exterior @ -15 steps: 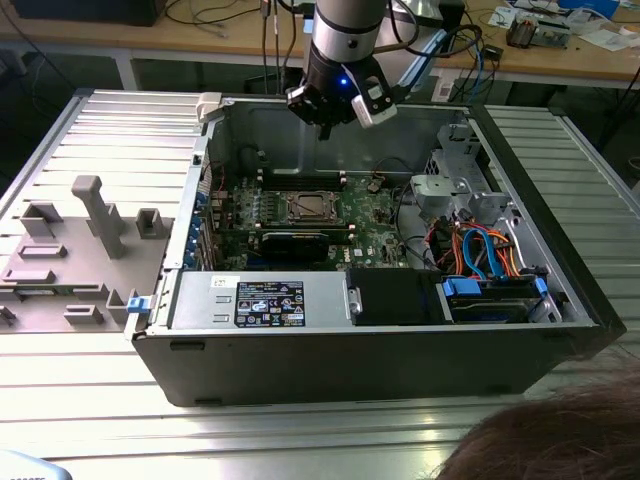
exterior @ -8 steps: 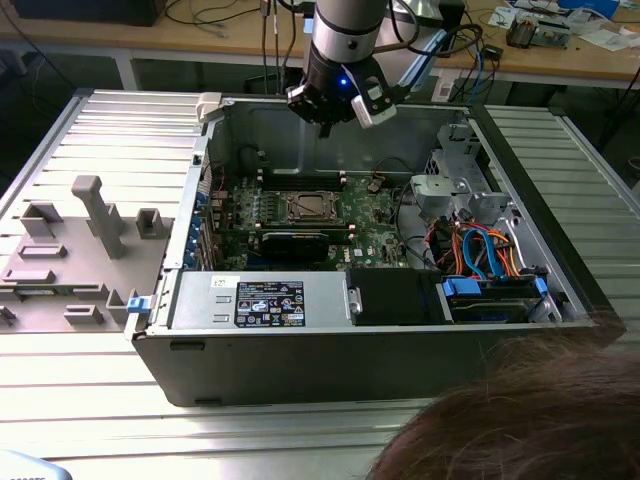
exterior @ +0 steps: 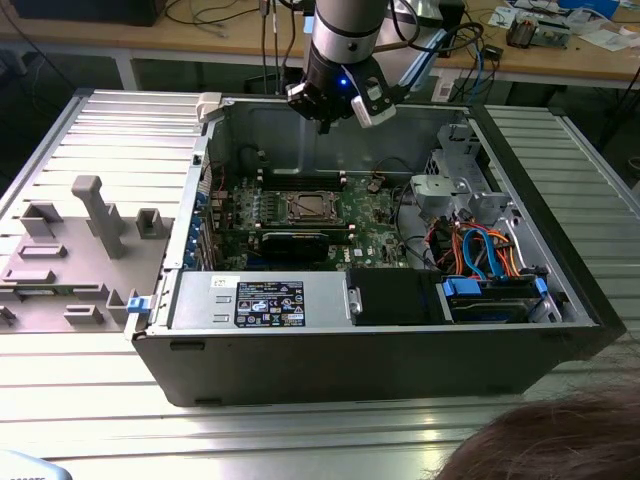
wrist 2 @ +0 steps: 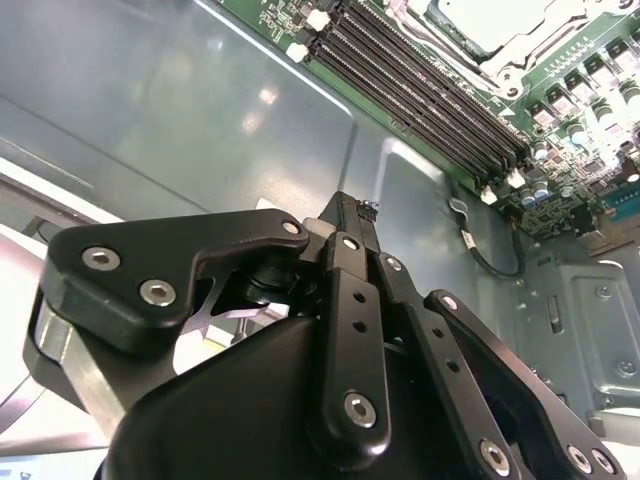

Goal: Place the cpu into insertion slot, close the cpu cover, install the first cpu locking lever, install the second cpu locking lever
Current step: 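Install the second cpu locking lever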

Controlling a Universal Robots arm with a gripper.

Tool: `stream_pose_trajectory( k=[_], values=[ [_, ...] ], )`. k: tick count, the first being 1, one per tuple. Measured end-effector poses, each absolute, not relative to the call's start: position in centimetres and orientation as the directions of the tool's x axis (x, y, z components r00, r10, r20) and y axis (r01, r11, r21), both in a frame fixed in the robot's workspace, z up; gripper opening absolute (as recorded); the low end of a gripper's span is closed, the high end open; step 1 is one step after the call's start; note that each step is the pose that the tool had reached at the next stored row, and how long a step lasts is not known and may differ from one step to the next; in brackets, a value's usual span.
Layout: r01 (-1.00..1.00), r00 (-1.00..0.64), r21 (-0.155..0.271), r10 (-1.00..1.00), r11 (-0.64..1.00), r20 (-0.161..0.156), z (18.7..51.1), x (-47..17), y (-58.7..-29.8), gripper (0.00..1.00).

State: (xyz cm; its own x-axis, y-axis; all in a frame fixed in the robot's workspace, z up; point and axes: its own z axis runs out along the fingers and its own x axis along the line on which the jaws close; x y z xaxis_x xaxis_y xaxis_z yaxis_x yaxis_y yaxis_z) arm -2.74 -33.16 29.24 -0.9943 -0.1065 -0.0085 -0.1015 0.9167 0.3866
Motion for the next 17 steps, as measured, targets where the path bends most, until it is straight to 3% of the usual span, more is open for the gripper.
stream_pose_trajectory(
  k=[17],
  values=[
    [-0.107,-0.994,0.388,-0.112,0.915,-0.009,29.37,-2.74,-33.16,0.11]
  ],
)
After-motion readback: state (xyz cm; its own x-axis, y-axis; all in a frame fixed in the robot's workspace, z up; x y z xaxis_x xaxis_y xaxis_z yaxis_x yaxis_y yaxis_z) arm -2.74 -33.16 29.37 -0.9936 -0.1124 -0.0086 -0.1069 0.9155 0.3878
